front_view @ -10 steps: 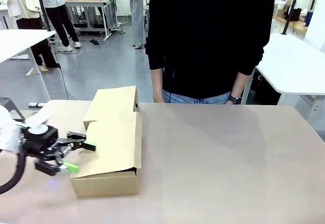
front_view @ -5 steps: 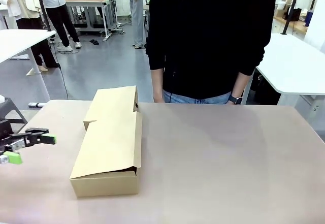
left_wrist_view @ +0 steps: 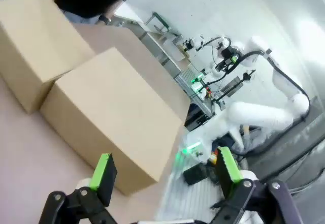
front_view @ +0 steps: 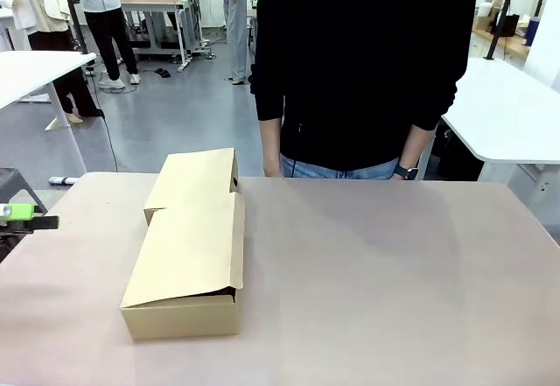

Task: Place items inside the box.
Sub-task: Close the lid of the Mailer Box closest to the robot.

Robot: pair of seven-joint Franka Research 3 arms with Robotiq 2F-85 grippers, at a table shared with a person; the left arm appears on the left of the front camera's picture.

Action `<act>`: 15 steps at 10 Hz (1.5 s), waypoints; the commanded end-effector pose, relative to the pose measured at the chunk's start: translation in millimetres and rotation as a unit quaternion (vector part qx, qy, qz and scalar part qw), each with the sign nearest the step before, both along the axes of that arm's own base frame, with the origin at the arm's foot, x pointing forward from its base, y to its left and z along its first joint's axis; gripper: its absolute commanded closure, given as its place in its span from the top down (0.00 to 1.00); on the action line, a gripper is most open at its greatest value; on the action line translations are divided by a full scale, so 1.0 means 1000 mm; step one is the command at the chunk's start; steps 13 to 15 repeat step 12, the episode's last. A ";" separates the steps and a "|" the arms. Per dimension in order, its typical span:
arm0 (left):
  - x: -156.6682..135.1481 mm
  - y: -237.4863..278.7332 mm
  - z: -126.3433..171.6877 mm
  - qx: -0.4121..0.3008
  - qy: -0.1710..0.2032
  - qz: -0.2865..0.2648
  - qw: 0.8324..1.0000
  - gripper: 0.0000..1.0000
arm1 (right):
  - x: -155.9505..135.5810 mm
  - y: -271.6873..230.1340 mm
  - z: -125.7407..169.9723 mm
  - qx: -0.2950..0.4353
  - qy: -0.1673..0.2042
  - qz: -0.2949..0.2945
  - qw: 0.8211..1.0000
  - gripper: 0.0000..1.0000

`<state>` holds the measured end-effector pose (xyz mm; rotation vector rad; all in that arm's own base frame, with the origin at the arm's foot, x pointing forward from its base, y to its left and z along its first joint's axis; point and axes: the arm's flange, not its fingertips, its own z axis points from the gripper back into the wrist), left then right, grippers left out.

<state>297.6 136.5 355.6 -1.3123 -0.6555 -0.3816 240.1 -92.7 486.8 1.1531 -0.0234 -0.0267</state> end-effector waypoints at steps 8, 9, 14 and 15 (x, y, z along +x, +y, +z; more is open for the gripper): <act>-0.004 0.002 -0.005 -0.068 0.183 0.016 0.981 1.00 | -0.001 -0.001 0.002 0.004 -0.007 0.005 1.000 1.00; -0.004 0.002 -0.005 -0.068 0.183 0.016 0.981 1.00 | -0.001 -0.001 0.002 0.004 -0.007 0.005 1.000 1.00; -0.004 0.002 -0.005 -0.068 0.183 0.016 0.981 1.00 | -0.001 -0.001 0.002 0.004 -0.007 0.005 1.000 1.00; -0.004 0.002 -0.005 -0.068 0.183 0.016 0.981 1.00 | -0.001 -0.001 0.002 0.004 -0.007 0.005 1.000 1.00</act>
